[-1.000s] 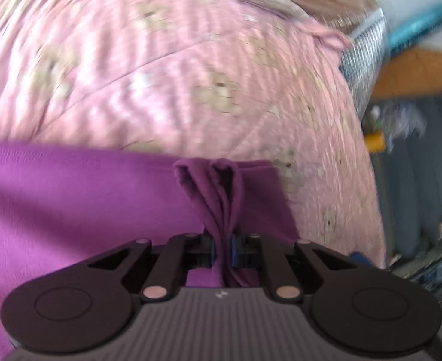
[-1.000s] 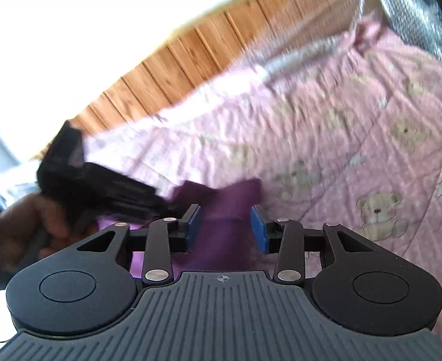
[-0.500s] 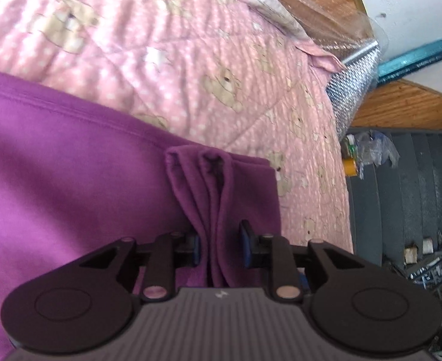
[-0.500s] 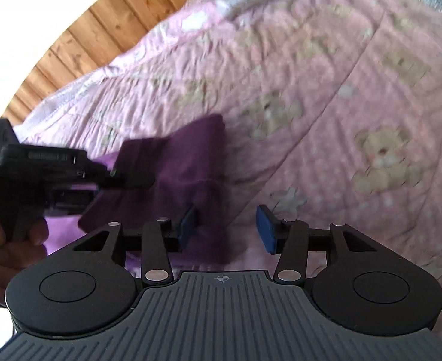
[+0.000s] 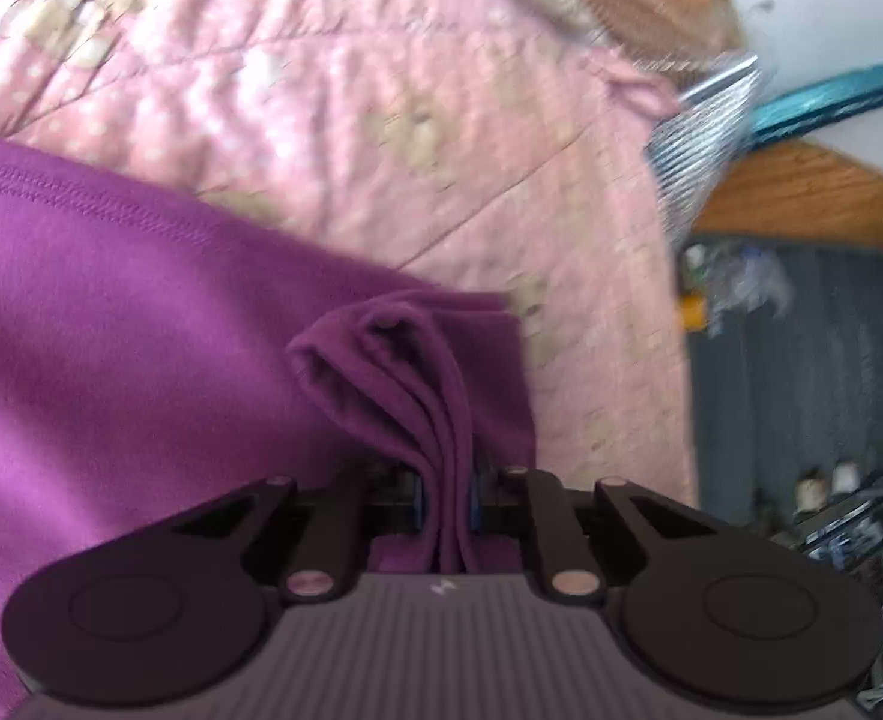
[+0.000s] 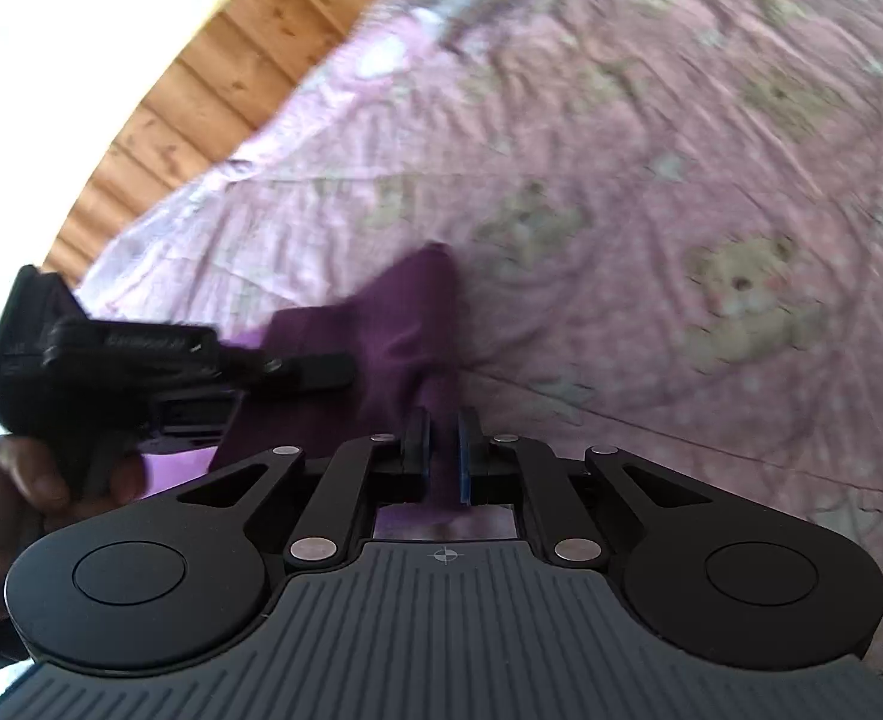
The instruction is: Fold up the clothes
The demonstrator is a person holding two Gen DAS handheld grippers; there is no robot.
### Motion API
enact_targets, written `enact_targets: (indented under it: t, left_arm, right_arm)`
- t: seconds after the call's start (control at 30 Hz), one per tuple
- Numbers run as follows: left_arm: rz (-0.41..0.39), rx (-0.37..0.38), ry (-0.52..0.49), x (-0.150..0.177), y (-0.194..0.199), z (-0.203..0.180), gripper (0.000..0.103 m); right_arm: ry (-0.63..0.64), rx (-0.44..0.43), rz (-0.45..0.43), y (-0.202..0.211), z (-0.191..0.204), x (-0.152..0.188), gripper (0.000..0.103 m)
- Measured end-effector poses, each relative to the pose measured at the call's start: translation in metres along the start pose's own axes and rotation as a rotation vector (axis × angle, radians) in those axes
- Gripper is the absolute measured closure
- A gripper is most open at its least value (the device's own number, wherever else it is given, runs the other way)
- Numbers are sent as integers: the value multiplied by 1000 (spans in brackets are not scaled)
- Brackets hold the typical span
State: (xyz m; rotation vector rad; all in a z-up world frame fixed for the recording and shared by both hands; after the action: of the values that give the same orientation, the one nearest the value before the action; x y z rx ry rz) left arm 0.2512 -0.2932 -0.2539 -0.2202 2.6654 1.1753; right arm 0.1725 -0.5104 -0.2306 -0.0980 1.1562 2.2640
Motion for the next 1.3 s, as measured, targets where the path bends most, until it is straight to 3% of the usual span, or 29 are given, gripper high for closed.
enact_targets:
  t: [0.07,0.13,0.17,0.2,0.37,0.47,0.53,0.6,0.63,0.77,0.83,0.97,1.1,1.13,1.2,1.23,1.27,1.3]
  left_arm:
    - [12,-24,-3,1,5,6,87]
    - [10,-78,-17,0,21,1,67]
    - [4,-116,-44,-1,31,-4,47]
    - [-3,-154,-72,-2,41,-8,35]
    - [-57,-363,-204,-15,85,-32,36]
    - [-64,-345,-240,-31,78,-55,35]
    - [-18,-306,-272,-40,51,-76,35]
    - [50,-325,-346,-46,14,-95,37]
    - [79,-371,-396,-47,-6,-101,39]
    - [189,-522,-578,-41,-68,-106,70]
    - [188,-509,-583,-40,-64,-104,70]
    - [211,-403,-462,-54,-55,-94,70]
    - [216,-379,-420,-59,-48,-90,61]
    - [219,-378,-419,-59,-49,-91,60]
    - [224,-390,-436,-58,-52,-97,55]
    - [227,-397,-447,-57,-54,-100,54]
    - [230,-405,-458,-55,-57,-103,53]
    - [227,-424,-475,-54,-62,-106,53]
  right_arm:
    - [-32,3,28,-6,-12,-1,91]
    - [-58,-16,37,-9,-18,-2,82]
    - [-59,-37,25,-8,-16,-3,71]
    - [-57,-53,13,-6,-13,-5,66]
    - [-54,-85,-29,-5,-7,-8,66]
    - [-56,-72,-45,-5,-9,-10,66]
    - [-42,-83,-39,-6,-8,-9,65]
    - [-5,-104,-13,-9,0,-7,65]
    - [21,-111,-5,-12,5,-5,65]
    - [120,-118,19,-26,23,-1,65]
    - [103,-115,3,-19,19,-3,66]
    - [67,-107,-29,-7,11,-7,73]
    - [31,-100,-61,6,2,-11,73]
    - [22,-98,-69,10,0,-12,71]
    - [15,-126,-68,10,6,-15,51]
    - [16,-155,-58,7,13,-17,47]
    - [18,-185,-48,5,20,-20,44]
    - [37,-168,-12,-8,24,-16,49]
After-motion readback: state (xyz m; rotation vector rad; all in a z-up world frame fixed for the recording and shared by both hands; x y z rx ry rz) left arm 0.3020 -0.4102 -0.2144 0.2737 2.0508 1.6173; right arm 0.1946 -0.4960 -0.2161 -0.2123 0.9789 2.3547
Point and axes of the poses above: each gripper's, at about its wrist camera, not at the fingertips, and y roughly against the way its jaws point, z to its left, x to its underside, the point moved 5 cm from there along -y, roughly the way its jaws point, and after that the axes turned 12 degrees about -y, right-handed, at the moved point
